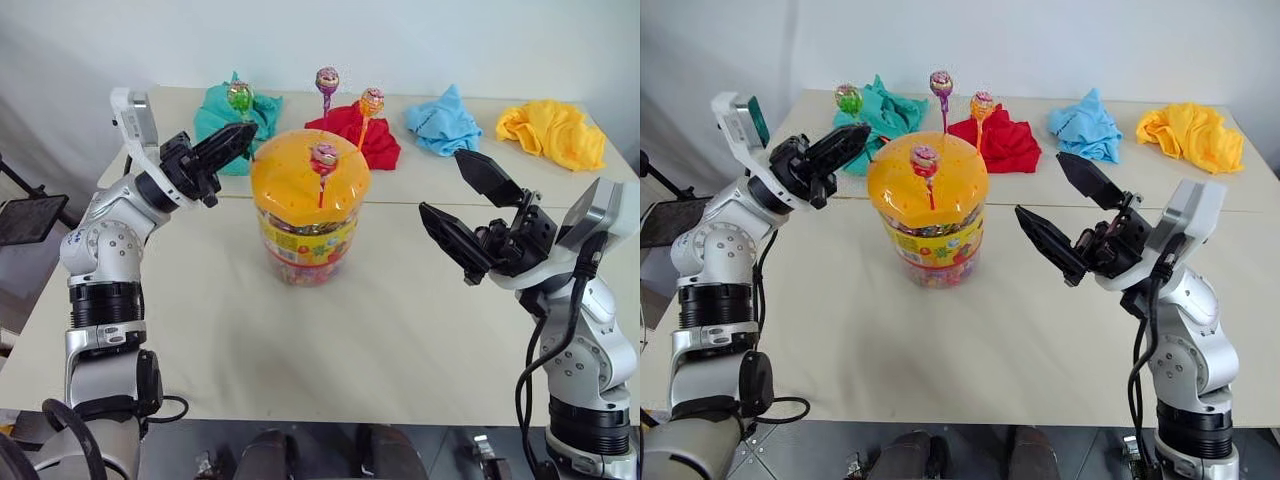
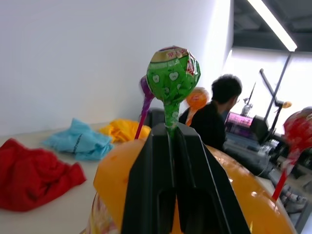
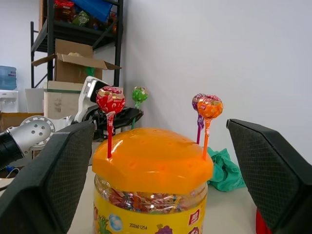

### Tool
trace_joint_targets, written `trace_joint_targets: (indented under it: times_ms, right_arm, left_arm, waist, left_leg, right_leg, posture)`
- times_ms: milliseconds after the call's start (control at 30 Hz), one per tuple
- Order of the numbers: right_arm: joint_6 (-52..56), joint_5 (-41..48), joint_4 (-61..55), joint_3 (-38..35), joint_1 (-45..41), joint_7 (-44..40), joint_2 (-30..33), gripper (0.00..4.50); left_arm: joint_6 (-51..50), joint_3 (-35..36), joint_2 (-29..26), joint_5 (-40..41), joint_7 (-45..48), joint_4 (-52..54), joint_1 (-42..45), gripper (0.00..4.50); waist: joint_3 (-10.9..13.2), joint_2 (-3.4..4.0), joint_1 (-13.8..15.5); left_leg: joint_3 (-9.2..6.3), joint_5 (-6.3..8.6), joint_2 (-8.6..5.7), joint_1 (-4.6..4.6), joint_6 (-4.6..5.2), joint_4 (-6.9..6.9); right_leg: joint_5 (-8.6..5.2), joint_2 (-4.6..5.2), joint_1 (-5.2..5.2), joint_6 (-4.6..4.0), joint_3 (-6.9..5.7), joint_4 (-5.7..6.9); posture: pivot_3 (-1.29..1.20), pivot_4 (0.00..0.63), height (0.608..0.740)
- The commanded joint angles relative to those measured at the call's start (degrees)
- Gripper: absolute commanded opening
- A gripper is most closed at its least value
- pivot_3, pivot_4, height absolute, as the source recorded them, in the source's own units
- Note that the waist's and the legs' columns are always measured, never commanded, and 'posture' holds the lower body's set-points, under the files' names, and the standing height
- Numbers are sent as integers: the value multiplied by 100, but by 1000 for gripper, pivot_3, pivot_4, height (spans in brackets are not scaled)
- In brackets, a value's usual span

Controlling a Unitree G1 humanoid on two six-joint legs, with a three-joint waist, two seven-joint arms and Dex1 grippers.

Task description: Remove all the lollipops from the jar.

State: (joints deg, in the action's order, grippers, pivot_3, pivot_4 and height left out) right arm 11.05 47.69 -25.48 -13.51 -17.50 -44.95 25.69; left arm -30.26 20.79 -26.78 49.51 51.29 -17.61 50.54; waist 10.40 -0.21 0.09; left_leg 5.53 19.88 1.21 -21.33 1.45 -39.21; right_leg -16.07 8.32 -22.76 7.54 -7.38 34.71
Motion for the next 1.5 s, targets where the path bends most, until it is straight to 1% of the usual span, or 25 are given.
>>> trace_joint_targets:
  times_ms: [33,67,133,167,233,300,333,400,500,567,667,700,767,833,933,1000,1033,1100,1167,1233,1267,1367,1500]
  right_arm:
    - [-208,-59,-203,31,-72,-99,-15,4500]
    - [-196,-117,-169,127,-104,-314,86,4500]
    - [-115,-202,-130,391,-103,-942,394,4500]
    - [-31,-161,-124,497,-88,-1207,537,4500]
    - [46,-82,-103,602,-60,-1497,702,4500]
    - [-204,-477,31,970,-6,-2295,1024,4500]
    - [-318,-647,86,1111,18,-2606,1144,4500]
    - [-300,-677,246,1207,46,-2679,1116,4500]
    - [-421,-840,531,1245,87,-2732,1032,4500]
    - [-480,-913,651,1229,108,-2756,1001,4500]
    - [-493,-933,759,1142,195,-2717,988,4500]
    - [-492,-933,773,1120,216,-2707,991,4500]
    - [-468,-913,768,1054,254,-2640,986,4500]
    - [-437,-895,746,999,286,-2553,977,4500]
    - [-403,-873,701,872,330,-2434,999,4500]
    - [-186,-763,611,749,350,-2248,1050,4500]
    - [-62,-610,561,674,264,-1991,935,4500]
    - [348,-268,492,569,-130,-1266,668,4500]
    - [636,-162,489,526,-430,-835,555,4500]
    - [763,-218,684,525,-936,-445,386,4500]
    - [870,-249,821,542,-1224,-235,316,4500]
    - [1527,-581,1355,812,-2143,440,228,4500]
    - [1819,-823,1926,1023,-2896,682,2,4500]
  left_arm:
    - [94,687,-99,350,-586,-25,185,20]
    - [155,778,-230,189,-792,-50,88,20]
    - [71,800,-728,-288,-1173,-106,-260,20]
    - [1,692,-1052,-552,-1157,-60,-551,20]
    - [-166,484,-1482,-818,-1036,96,-1001,20]
    - [-1050,475,-2165,-1053,-1299,496,-2047,20]
    - [-1421,489,-2396,-1115,-1454,648,-2423,20]
    - [-1682,478,-2750,-1277,-1311,1218,-3477,20]
    - [-1986,759,-2807,-1261,-1340,1959,-4585,20]
    - [-2097,960,-2710,-1221,-1433,2308,-4997,20]
    - [-2243,1187,-2569,-1189,-1459,2708,-5530,20]
    - [-2276,1210,-2560,-1205,-1446,2779,-5632,253]
    - [-2157,1226,-2537,-1283,-1341,2792,-5786,677]
    - [-2026,1269,-2496,-1273,-1205,2729,-5864,1237]
    - [-1762,1420,-2483,-1215,-913,2522,-5854,2155]
    - [-1394,1459,-2589,-1342,-579,2323,-5910,2822]
    - [-1106,1505,-2576,-1361,-374,2267,-5887,3141]
    - [-255,1756,-2358,-1152,166,2292,-5607,3749]
    - [69,2016,-2204,-820,554,2220,-5375,4366]
    - [-914,2360,-2178,470,476,2356,-4958,4440]
    - [-1084,2434,-2153,804,448,2411,-4765,4440]
    - [-1124,2342,-1950,1272,93,2655,-4170,4440]
    - [-1060,2084,-1570,1670,-243,3087,-3696,4440]
  waist:
    - [2,-3,-10]
    - [2,-3,-32]
    - [2,-2,-65]
    - [2,-2,-89]
    - [2,-3,-134]
    - [2,-3,-164]
    - [2,-3,-165]
    - [6,-12,-165]
    - [9,-19,-81]
    - [9,-23,5]
    - [9,-20,9]
    - [10,-19,8]
    - [10,-19,-4]
    - [11,-18,-16]
    - [11,-17,-17]
    - [11,-17,-18]
    - [11,-17,-18]
    - [11,-17,-22]
    - [11,-17,-29]
    - [11,-17,-32]
    - [11,-17,-32]
    - [12,-16,-39]
    - [10,-18,-57]
  left_leg:
    - [-1,0,2,0,0,0]
    - [0,0,1,2,0,0]
    - [3,0,1,4,0,5]
    - [6,0,2,9,0,9]
    - [6,0,6,11,0,14]
    - [3,0,6,8,-1,14]
    - [4,2,7,10,-1,15]
    - [3,6,24,8,0,16]
    - [1,9,40,3,-4,12]
    - [-2,10,41,3,-5,6]
    - [-2,11,39,4,-8,5]
    - [-1,13,39,6,-11,6]
    - [-1,13,44,5,-13,7]
    - [2,13,46,6,-15,8]
    - [6,14,46,8,-16,9]
    - [7,14,46,7,-16,9]
    - [9,15,46,7,-17,9]
    - [15,15,47,6,-17,10]
    - [25,13,49,3,-19,9]
    - [30,12,51,2,-20,9]
    - [30,13,52,0,-20,9]
    - [42,11,46,-7,-18,6]
    - [44,11,46,-6,-17,7]
  right_leg:
    - [0,0,0,0,-1,0]
    - [0,0,0,0,0,0]
    - [0,-1,-1,0,0,0]
    - [0,-1,-1,0,0,0]
    - [0,-6,-1,0,-1,0]
    - [0,-6,-1,0,-3,-2]
    - [0,-5,-1,0,1,-1]
    - [-1,-5,-2,0,2,-5]
    - [-2,-2,-3,-1,2,-4]
    - [-3,3,-3,-3,1,-5]
    - [-3,12,-1,-5,1,-6]
    - [-4,13,-1,-6,0,-6]
    - [-6,10,-2,-10,-6,-5]
    - [-9,9,-4,-15,-8,-4]
    - [-9,9,-5,-16,-7,-3]
    - [-9,9,-7,-16,-7,-2]
    - [-9,9,-8,-16,-6,-2]
    - [-10,10,-14,-16,-3,-1]
    - [-11,12,-26,-19,2,6]
    - [-12,14,-37,-22,4,19]
    - [-12,15,-46,-23,5,32]
    - [-12,18,-65,-22,10,48]
    - [-12,14,-71,-23,9,65]
  posture:
    - [0,150,740]
    - [0,150,740]
    - [0,150,740]
    - [0,150,740]
    - [0,150,740]
    - [0,150,740]
    - [0,150,740]
    - [0,150,740]
    - [0,150,740]
    - [0,150,740]
    - [0,150,740]
    - [0,150,740]
    - [0,150,740]
    - [0,150,740]
    - [0,150,740]
    - [0,150,740]
    - [0,150,740]
    - [0,150,740]
    - [0,150,740]
    - [0,150,740]
    - [0,150,740]
    - [0,150,740]
    - [0,150,740]
